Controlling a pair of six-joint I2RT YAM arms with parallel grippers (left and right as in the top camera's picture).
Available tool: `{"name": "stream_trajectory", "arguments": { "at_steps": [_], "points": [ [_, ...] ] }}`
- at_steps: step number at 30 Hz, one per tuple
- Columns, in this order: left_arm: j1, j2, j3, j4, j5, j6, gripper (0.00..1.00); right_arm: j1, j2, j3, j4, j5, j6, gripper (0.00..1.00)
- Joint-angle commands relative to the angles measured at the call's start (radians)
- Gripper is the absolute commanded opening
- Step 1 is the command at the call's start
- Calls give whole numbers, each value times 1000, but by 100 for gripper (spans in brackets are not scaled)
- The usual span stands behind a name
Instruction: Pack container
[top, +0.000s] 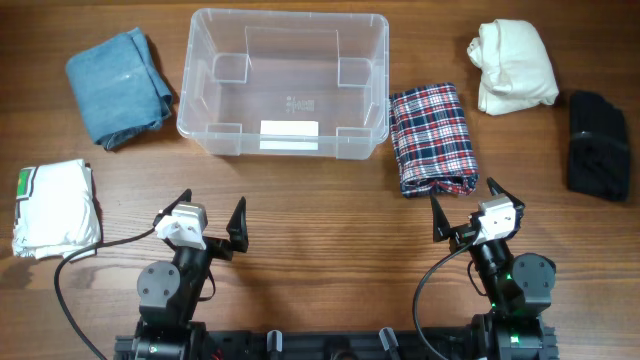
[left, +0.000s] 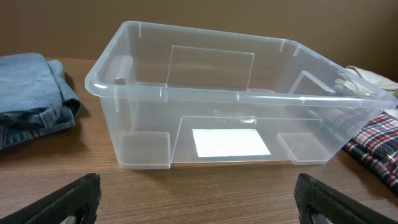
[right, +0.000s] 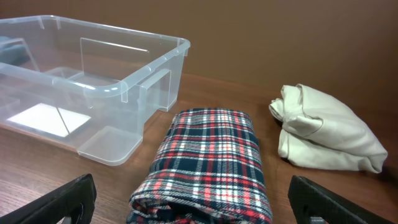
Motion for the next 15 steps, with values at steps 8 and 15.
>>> {"name": "stream_trajectory", "arguments": {
  "at_steps": [8,15],
  "points": [
    [-4,-1,-6,-2,-2,-2,100,5,-1,6,575,-348,131,100],
    [-4,-1,-6,-2,-2,-2,100,2,69,290,206,-327,-13,100]
  ]
}}
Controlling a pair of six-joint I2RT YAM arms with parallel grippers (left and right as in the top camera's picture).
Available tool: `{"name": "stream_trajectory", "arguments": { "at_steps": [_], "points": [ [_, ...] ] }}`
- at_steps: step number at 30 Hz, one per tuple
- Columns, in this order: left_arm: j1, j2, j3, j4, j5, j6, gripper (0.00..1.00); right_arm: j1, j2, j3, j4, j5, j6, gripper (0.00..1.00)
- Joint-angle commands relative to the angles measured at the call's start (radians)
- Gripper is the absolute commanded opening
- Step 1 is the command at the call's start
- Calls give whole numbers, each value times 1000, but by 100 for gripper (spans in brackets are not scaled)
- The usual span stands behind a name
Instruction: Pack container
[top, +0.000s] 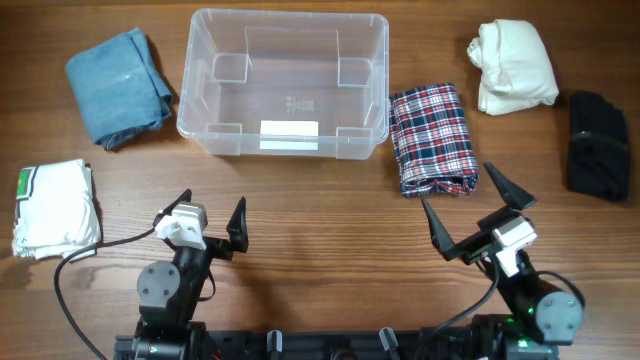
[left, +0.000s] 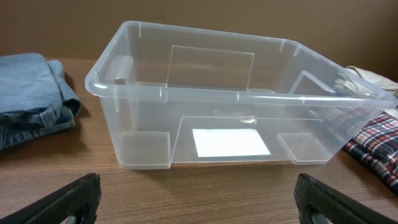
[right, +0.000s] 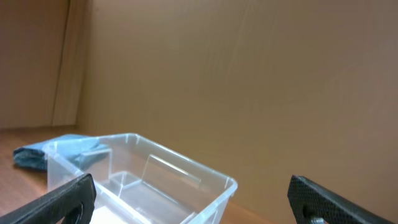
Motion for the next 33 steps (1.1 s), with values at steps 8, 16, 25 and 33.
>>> {"name": "stream_trajectory", "arguments": {
  "at_steps": [8,16,25,33],
  "points": [
    [-4,-1,-6,-2,-2,-2,100,-55,574,742,-650,51,-143,100],
    [-4,-1,-6,-2,-2,-2,100,-215,1258,1239,-1160,-102,-141,100],
    [-4,-1,-6,-2,-2,-2,100,-215,1526,1238,-1161,32,-203,100],
    [-4,-1,-6,-2,-2,-2,100,-212,1731,1238,-1166,76,-277,100]
  ]
}}
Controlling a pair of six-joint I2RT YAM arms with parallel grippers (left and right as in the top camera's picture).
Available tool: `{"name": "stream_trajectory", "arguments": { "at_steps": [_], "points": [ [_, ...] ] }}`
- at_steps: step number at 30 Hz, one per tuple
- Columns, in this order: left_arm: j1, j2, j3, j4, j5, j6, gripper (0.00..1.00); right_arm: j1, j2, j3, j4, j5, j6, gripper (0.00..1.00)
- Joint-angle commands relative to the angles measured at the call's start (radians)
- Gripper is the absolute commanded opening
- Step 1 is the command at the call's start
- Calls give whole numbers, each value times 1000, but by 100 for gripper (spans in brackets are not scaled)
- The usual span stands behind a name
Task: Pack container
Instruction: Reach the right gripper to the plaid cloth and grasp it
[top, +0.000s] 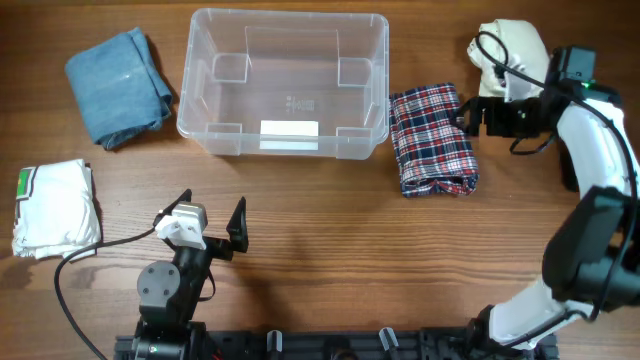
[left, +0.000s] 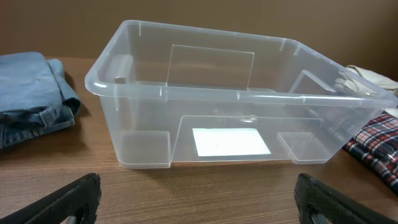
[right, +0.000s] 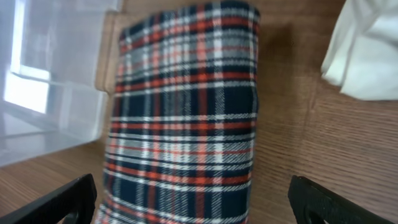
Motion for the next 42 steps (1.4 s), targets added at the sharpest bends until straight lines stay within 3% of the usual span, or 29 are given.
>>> {"name": "stream_trajectory", "arguments": {
  "at_steps": [1,14,30,31,32,33,34,37,38,42],
  "points": [
    [-4,-3,-6,-2,-2,-2,100,3,75,16,-7,17,-66,100],
    [-4,-3,-6,-2,-2,-2,100,62,196,-5,27,18,-95,100],
    [-4,-3,-6,-2,-2,-2,100,64,197,-50,72,-11,-92,93],
    [-4,-3,-6,-2,-2,-2,100,64,197,-50,72,-17,-91,90],
    [-4,-3,-6,-2,-2,-2,100,64,197,-50,72,-26,-91,79],
    [-4,-3,-6,-2,-2,-2,100,64,197,-50,72,-29,-89,63],
    [-4,-3,-6,-2,-2,-2,100,64,197,-50,75,-29,-56,38],
    [-4,-3,-6,-2,-2,-2,100,64,197,-50,88,-29,31,14],
    [-4,-3,-6,-2,-2,-2,100,64,197,-50,97,-35,63,7],
    [-4,-3,-6,-2,-2,-2,100,62,197,-50,114,-122,70,4]
  ]
}}
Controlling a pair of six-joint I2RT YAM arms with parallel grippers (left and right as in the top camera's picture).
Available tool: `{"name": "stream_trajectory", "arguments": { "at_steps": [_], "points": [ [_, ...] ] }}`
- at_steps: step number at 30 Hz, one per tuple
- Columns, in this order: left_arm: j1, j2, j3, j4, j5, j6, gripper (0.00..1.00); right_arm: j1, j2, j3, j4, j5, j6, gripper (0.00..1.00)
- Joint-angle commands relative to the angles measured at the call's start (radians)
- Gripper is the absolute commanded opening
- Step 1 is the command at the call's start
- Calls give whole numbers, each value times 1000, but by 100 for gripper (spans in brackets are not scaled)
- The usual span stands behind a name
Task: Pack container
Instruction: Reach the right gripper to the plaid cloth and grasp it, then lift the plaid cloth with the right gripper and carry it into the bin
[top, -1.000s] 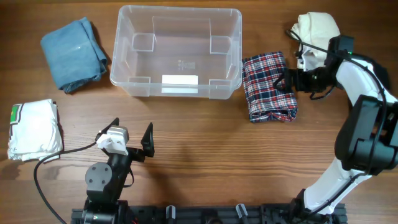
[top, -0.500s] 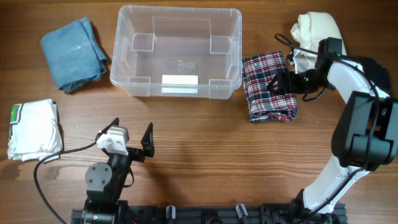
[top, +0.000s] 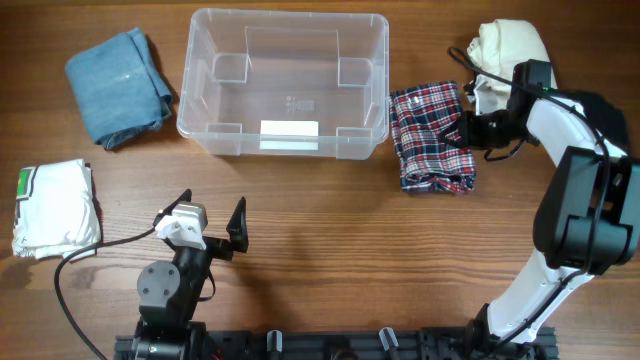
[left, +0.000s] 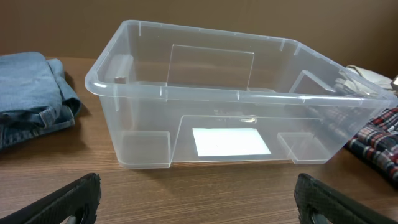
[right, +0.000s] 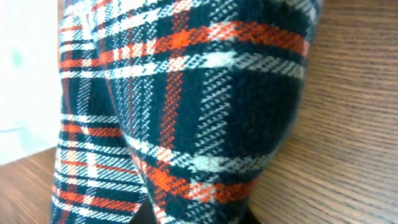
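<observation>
The clear plastic container (top: 283, 140) stands open and empty at the back middle, and fills the left wrist view (left: 211, 93). Just right of it lies the folded plaid cloth (top: 428, 140), its right edge bunched up. My right gripper (top: 466, 130) is at that edge, shut on a raised fold of the plaid cloth (right: 186, 124), which fills the right wrist view. Only dark slivers of its fingers show at the bottom, where the right gripper (right: 196, 219) pinches the fold. My left gripper (top: 205, 215) rests open near the front edge, with bare wood between the fingers of the left gripper (left: 196, 208).
A folded blue denim cloth (top: 118, 85) lies at the back left and a white folded cloth (top: 55, 207) at the left edge. A cream cloth (top: 513, 62) sits at the back right, with a black cloth (top: 598, 140) partly behind my right arm.
My right gripper has come down from open above the plaid cloth's right side to shut on its right edge. The cloth is now bunched up. The left arm has not moved.
Both grippers rested open at the front edge. The right one then lifted and tilted up, then hung open over the plaid cloth beside the container. Now it pinches a fold of that cloth. The left arm stayed put throughout.
</observation>
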Motion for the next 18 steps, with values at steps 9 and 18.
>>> {"name": "stream_trajectory", "arguments": {
  "at_steps": [9,18],
  "points": [
    [-4,-3,-6,-2,-2,-2,100,-33,-63,58,40,-212,174,4],
    [-4,-3,-6,-2,-2,-2,100,-87,-370,188,35,-205,375,4]
  ]
}}
